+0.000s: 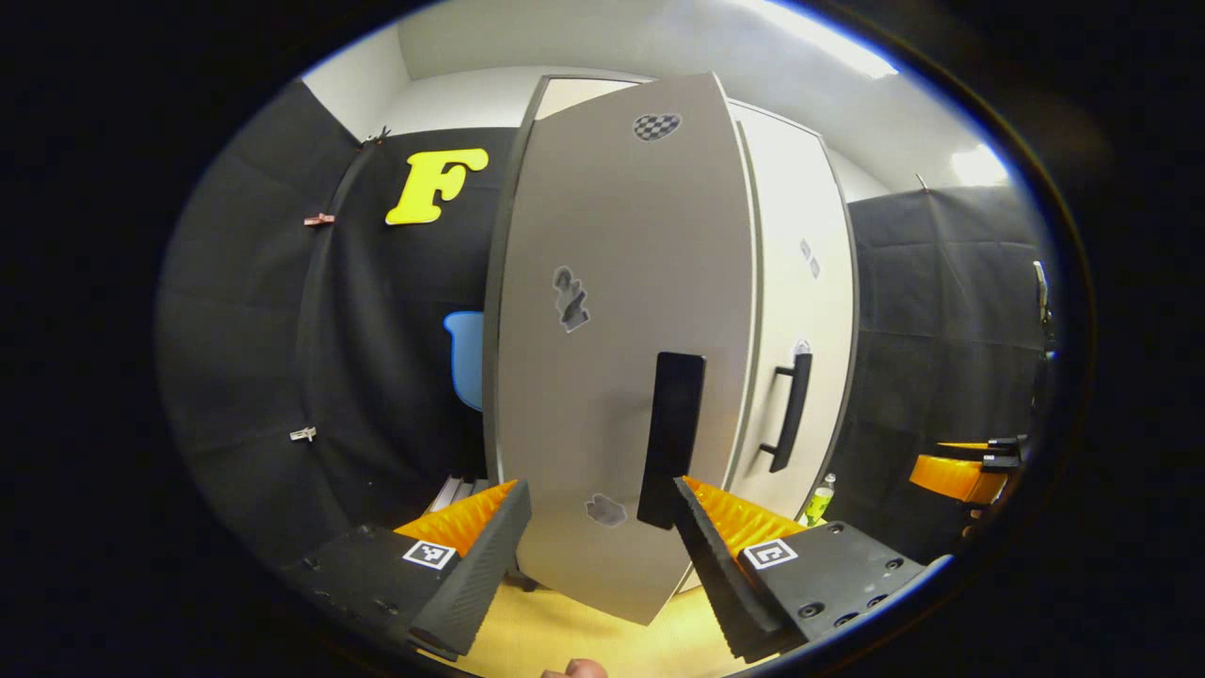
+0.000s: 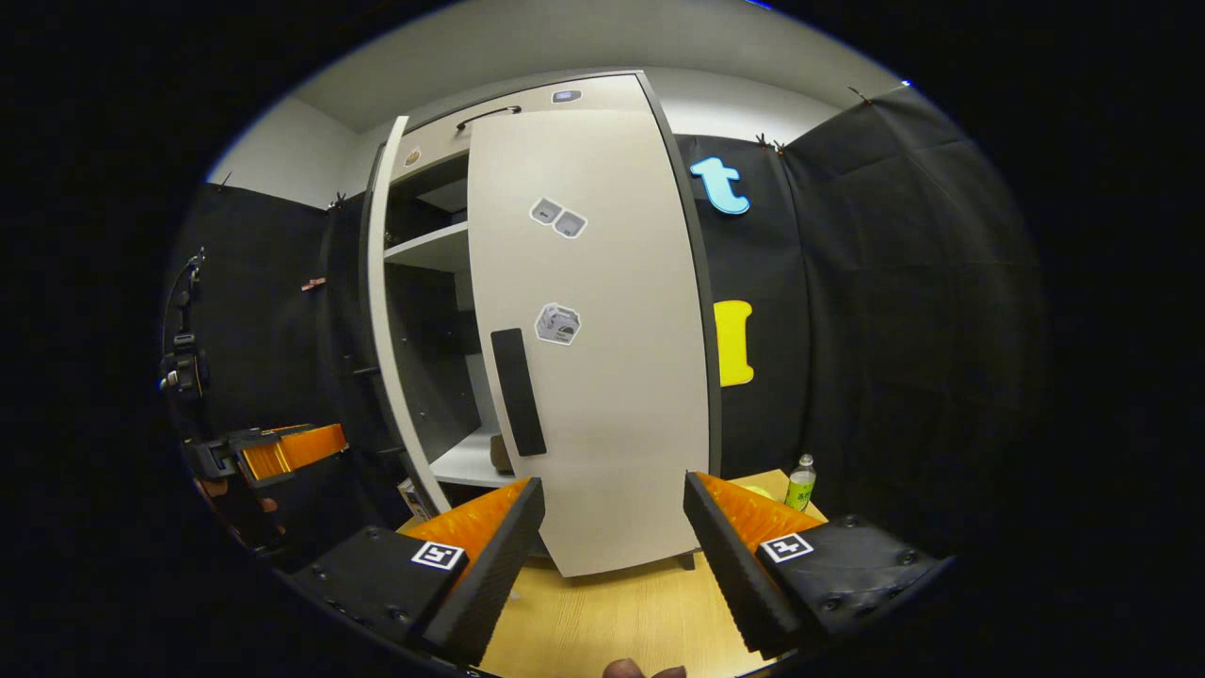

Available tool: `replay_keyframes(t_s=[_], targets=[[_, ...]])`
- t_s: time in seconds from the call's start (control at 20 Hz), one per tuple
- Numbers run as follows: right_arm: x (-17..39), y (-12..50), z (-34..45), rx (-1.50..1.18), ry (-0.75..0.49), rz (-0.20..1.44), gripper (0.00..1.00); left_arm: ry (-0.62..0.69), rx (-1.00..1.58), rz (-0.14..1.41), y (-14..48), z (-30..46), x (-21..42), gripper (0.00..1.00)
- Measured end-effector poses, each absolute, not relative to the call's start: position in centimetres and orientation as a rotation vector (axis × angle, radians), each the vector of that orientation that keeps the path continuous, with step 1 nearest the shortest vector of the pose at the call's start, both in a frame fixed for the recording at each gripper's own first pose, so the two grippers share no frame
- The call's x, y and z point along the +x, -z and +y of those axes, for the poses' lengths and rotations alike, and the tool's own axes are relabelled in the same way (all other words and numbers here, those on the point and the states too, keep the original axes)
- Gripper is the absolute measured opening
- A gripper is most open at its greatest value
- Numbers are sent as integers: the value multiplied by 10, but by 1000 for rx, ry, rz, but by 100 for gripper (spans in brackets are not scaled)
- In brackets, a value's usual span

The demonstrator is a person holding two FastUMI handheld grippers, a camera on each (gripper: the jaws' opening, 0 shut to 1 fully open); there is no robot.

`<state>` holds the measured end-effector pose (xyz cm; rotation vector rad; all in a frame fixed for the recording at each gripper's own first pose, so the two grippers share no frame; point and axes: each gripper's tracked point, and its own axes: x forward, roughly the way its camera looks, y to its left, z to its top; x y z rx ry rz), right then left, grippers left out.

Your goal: Grab one shoe with the right hand and put it into the shoe cabinet, grab the other shoe with the left hand and put it into the shoe cabinet; then close the right door with the right hand and the left door with the left hand.

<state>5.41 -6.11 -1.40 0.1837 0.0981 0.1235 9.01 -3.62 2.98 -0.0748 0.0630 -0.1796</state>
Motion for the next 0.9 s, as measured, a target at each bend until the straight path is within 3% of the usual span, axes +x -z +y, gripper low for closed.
replay_keyframes(t_s=[0.15,0.2,0.25,0.3,0.35,0.9], targets=[[51,4,-55,155,-120,71,98,192,-69,66,-29,-43,80,92],[50,-1,-52,144,-120,57,98,190,-69,66,-30,-43,77,98],[49,-7,-49,130,-117,40,98,188,-71,62,-31,-42,73,95],[46,-12,-46,119,-119,23,98,183,-76,52,-33,-40,68,98],[44,-17,-41,111,-121,8,98,181,-84,44,-35,-39,64,92],[36,-33,-24,97,-128,-17,98,195,-44,15,-41,-47,37,98]])
